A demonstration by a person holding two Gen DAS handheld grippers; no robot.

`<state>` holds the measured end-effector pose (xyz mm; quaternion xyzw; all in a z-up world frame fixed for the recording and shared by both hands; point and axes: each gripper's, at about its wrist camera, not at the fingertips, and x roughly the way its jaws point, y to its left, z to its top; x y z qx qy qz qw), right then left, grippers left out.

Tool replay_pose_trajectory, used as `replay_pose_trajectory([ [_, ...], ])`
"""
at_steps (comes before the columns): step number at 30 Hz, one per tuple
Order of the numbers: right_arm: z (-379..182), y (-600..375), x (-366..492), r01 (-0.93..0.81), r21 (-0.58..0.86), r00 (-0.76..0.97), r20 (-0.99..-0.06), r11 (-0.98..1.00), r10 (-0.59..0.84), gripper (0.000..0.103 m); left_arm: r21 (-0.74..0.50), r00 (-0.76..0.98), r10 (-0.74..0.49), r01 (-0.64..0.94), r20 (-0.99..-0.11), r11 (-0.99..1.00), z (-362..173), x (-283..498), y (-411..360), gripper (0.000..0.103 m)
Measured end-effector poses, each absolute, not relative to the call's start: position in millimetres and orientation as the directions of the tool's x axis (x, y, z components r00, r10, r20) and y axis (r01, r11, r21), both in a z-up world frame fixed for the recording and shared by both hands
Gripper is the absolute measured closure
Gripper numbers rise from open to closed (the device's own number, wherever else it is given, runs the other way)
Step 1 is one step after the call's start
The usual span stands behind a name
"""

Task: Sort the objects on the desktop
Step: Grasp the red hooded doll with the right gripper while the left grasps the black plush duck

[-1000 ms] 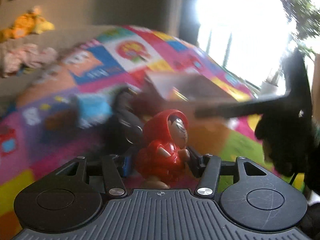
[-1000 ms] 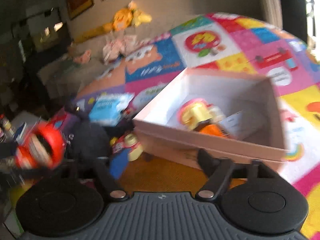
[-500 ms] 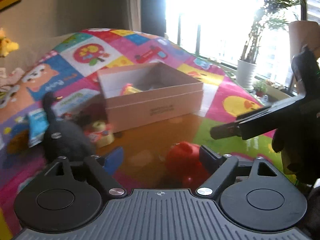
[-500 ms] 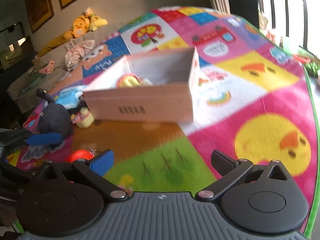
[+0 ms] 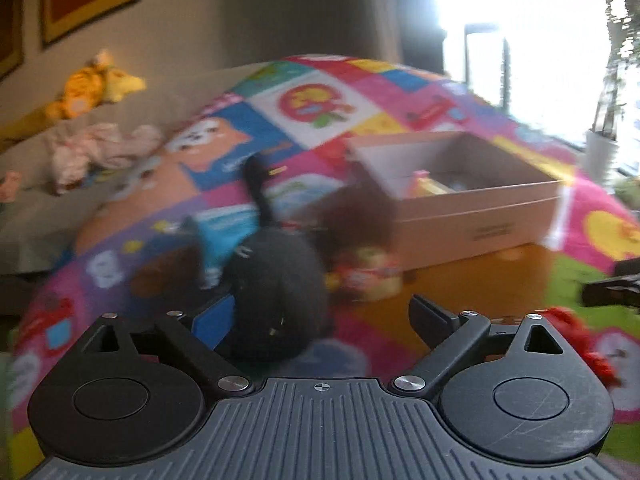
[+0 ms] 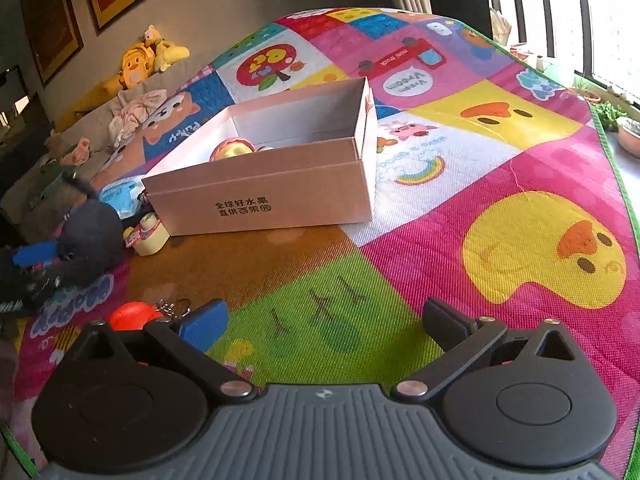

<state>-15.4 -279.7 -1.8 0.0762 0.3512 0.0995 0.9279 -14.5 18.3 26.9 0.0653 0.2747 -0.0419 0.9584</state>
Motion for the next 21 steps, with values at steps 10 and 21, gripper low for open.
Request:
replay_pose_trajectory([
  [10,33.1,-235.3,-51.0,-0.646,0.106,0.575,-0.584,0.756,0.573,0.0,0.051,0.811,0.028,0.002,-0.584,0.999,22.7,-32.6,56.7,0.004],
  [21,14.3,-183.5,-33.8,-0.709,0.036,0.527,-0.637,0.705,0.562,0.0,-0.022,0.825,-0.012,0.0,-0.566,1.0,32.1,-55.4,62.8,0.003],
])
